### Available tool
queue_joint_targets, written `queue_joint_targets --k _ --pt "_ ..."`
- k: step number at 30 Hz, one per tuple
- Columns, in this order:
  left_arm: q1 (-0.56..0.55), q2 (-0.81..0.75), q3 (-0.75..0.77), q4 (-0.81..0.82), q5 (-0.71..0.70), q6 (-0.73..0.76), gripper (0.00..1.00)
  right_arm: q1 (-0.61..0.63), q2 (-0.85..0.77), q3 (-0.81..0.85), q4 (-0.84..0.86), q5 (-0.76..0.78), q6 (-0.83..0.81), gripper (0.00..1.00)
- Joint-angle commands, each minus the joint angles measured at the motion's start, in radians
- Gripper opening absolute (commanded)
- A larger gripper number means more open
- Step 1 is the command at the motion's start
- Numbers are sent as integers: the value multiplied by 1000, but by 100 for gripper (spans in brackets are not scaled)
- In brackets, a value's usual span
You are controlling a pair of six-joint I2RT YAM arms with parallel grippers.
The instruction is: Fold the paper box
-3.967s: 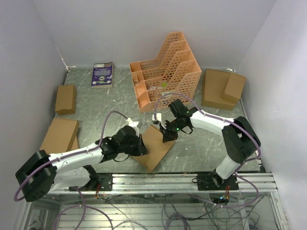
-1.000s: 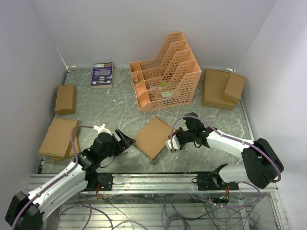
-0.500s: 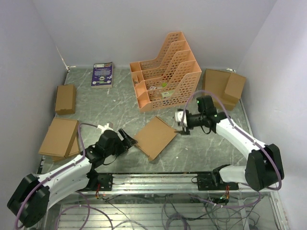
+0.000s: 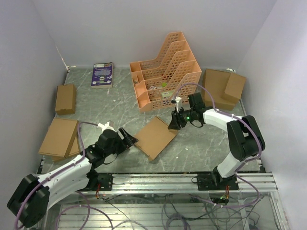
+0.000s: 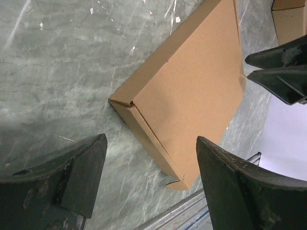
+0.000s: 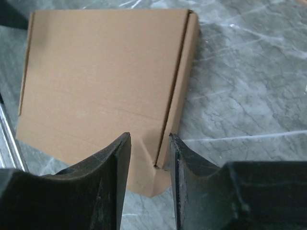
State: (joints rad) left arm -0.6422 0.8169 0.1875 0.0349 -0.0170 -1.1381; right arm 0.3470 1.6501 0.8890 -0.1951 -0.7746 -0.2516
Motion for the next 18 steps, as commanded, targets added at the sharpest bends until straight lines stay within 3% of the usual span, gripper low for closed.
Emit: queue_joint_targets --k 1,6,13,18 --pt "3 -18 -10 40 12 15 85 -10 37 8 69 70 119 36" --pt "3 -2 -20 70 19 9 85 -22 71 -6 88 80 139 34" --pt "-5 57 -36 144 33 -4 85 -57 115 -13 80 70 148 15" --pt "-43 73 -49 204 7 -25 90 -83 140 -22 77 45 174 10"
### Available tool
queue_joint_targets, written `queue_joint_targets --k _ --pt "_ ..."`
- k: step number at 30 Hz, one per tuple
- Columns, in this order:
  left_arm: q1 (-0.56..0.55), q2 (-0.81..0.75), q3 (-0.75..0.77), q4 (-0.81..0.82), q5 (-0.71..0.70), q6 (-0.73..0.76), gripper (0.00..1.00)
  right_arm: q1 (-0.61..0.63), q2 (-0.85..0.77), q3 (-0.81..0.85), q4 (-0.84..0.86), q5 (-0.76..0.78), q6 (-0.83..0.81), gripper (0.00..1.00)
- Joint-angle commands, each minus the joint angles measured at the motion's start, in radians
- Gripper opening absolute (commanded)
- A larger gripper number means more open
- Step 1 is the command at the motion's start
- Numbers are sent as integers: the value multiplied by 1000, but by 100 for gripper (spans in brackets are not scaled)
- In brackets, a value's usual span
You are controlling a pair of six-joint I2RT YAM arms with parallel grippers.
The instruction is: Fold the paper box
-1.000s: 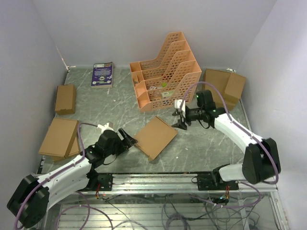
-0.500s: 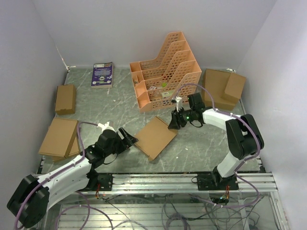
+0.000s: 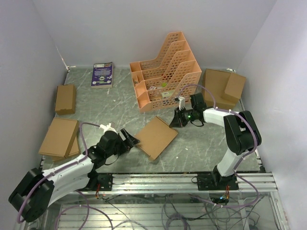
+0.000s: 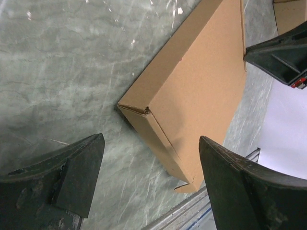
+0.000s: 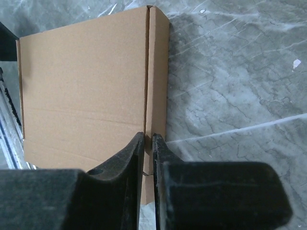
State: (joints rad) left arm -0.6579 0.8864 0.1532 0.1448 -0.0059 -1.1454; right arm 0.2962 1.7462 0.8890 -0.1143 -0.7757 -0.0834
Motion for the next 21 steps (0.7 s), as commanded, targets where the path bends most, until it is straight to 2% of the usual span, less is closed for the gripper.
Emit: queue_joint_targets --k 1,9,15,17,21 --pt "-34 5 -18 106 -12 -20 91 -39 51 -24 -3 35 10 9" --pt "-85 70 -38 249 -50 -70 92 -58 65 -16 -13 15 19 8" --pt "-146 165 -17 386 -138 -118 91 -57 70 -13 -17 10 16 8" --pt "-165 217 4 422 -158 -130 89 -57 70 -12 -18 10 14 8" --pt "-181 299 17 510 -162 -155 79 -57 70 -10 -23 5 11 8"
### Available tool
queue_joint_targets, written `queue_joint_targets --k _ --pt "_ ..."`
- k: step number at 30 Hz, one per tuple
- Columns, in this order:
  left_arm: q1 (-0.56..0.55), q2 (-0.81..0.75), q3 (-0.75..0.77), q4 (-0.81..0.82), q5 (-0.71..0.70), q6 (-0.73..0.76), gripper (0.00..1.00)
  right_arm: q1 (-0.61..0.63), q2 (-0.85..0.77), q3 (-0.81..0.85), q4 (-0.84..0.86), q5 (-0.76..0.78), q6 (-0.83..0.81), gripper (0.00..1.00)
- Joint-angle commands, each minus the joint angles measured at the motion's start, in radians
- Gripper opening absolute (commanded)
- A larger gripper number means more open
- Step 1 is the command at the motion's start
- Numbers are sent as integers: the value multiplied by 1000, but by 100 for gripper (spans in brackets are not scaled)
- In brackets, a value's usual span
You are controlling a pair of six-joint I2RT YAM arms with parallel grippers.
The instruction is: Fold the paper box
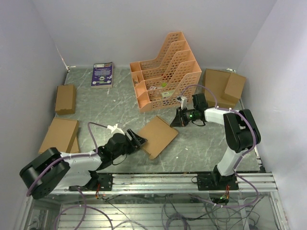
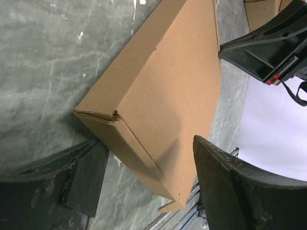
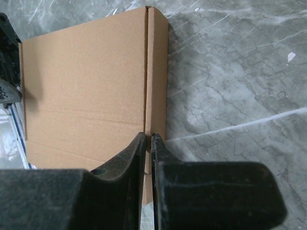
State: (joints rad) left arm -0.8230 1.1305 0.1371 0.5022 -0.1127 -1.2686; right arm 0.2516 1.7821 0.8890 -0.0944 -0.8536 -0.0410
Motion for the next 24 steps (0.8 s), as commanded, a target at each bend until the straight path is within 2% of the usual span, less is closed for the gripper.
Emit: queue_joint_targets --k 1,5,10,14,17,21,24 --pt "-20 70 33 172 -56 -37 76 -12 33 -11 -41 82 -31 8" --pt "-37 76 31 188 -82 -58 67 -11 26 -15 -42 75 -33 10" --pt "-52 2 42 120 -125 -74 57 -13 14 -5 -53 55 -47 17" --pt "-52 -69 60 20 -142 -87 51 -21 -56 11 -61 46 -63 40" --pt "-51 -107 65 -34 -143 -104 48 -36 -143 17 -62 44 -81 54" --pt "-52 -143 77 -92 -139 -135 45 -86 -278 30 -97 -28 -159 62" --pt "-52 -164 104 -159 -135 -165 44 -97 -372 41 -210 -121 -369 67"
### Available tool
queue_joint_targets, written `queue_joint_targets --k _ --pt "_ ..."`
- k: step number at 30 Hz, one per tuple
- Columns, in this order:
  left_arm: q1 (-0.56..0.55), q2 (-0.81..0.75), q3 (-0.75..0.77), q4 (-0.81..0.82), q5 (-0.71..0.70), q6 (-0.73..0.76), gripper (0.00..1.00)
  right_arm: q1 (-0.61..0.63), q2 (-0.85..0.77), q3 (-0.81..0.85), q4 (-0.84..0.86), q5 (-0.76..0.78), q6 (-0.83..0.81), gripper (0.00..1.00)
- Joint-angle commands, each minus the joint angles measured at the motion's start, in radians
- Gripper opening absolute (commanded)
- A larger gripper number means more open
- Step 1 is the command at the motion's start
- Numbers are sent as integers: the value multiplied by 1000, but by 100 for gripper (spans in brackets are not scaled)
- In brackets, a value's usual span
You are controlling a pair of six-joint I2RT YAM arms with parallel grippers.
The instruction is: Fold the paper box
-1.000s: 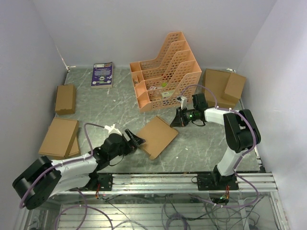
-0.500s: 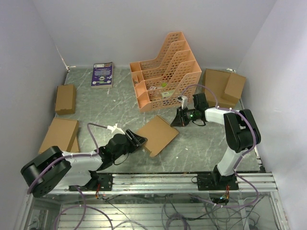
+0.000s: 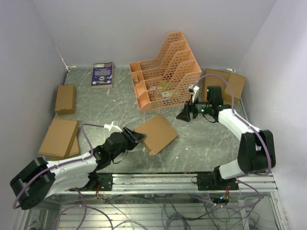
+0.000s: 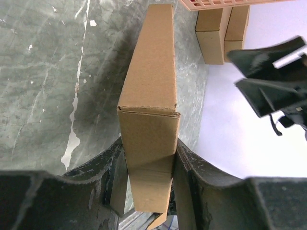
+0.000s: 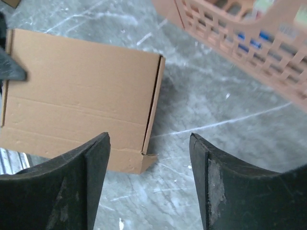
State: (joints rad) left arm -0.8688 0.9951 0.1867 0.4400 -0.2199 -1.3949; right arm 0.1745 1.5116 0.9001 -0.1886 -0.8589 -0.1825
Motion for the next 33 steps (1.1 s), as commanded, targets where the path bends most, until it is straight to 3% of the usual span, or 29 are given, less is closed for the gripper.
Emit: queue_joint_targets --k 1,5,8,10,14,21,27,30,33 --pt "-6 -34 74 -127 -25 -49 44 -19 -137 21 -157 -155 -325 69" --pt "-6 -55 125 -240 -11 -130 43 -6 -313 -83 -265 -266 -789 97" --pt "-5 -72 142 -325 3 -223 42 38 -429 -170 -250 -241 -962 100" --pt "-5 -80 143 -354 17 -290 41 100 -425 -162 -300 -206 -1030 100" --pt "-3 -96 149 -416 28 -409 41 294 -486 -246 -160 3 -955 100" --pt "-2 -141 194 -544 -8 -518 40 490 -494 -312 -27 223 -911 100" --pt "-1 -140 228 -582 -2 -544 40 699 -464 -430 268 541 -872 100" --pt "-1 -152 229 -583 -9 -555 40 751 -438 -456 350 624 -869 95" --pt "-1 -163 225 -581 -13 -561 39 774 -429 -480 429 682 -857 82"
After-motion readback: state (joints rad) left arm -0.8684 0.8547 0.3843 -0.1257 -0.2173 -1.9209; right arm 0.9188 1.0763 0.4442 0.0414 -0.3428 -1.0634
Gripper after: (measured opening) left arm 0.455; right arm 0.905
